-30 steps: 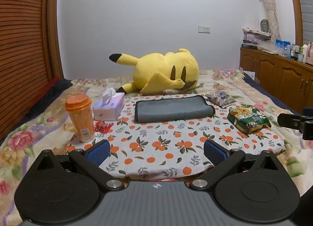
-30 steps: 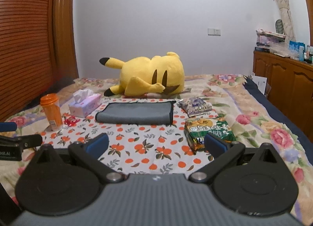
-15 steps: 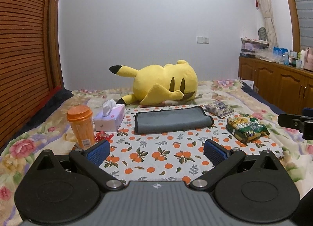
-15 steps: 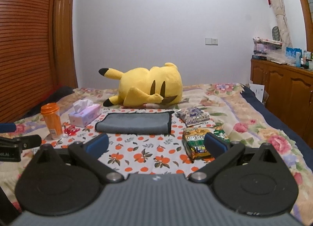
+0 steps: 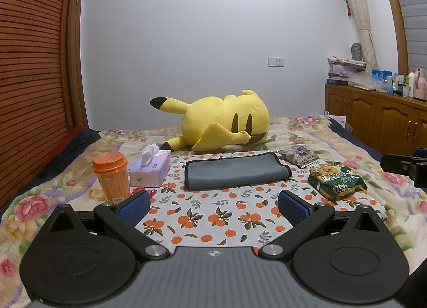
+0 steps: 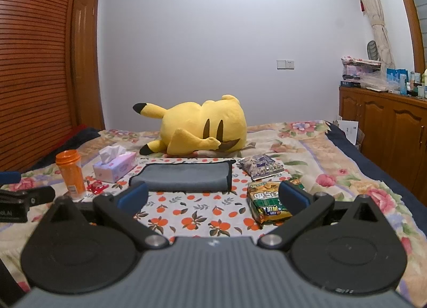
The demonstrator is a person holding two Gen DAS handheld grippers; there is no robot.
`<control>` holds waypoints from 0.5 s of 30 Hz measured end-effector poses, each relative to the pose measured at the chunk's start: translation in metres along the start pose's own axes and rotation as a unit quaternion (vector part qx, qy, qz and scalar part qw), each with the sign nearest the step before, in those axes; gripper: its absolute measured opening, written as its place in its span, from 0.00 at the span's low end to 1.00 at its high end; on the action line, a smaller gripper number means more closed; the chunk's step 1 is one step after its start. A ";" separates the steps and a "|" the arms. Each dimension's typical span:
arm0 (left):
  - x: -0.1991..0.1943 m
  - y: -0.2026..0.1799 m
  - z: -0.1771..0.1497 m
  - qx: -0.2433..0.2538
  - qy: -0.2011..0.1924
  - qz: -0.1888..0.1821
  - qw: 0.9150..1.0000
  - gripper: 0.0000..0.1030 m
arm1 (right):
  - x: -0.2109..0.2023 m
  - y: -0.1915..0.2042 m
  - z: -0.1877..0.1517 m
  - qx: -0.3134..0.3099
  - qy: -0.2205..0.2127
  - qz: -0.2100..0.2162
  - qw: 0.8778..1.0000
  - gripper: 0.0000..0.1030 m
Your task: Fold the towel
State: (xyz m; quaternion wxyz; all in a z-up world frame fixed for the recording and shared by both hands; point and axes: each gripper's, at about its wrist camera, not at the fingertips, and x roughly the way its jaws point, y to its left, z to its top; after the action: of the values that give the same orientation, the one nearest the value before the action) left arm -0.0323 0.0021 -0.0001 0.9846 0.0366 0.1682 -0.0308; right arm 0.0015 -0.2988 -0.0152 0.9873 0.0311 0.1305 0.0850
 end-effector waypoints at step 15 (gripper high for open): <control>-0.001 0.003 0.000 0.002 -0.002 0.001 1.000 1.00 | -0.001 0.000 -0.001 -0.001 0.001 -0.001 1.000 1.00</control>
State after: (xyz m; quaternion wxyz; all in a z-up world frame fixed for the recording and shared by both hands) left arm -0.0330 0.0051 0.0005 0.9848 0.0390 0.1665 -0.0302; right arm 0.0005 -0.2988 -0.0157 0.9872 0.0301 0.1317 0.0845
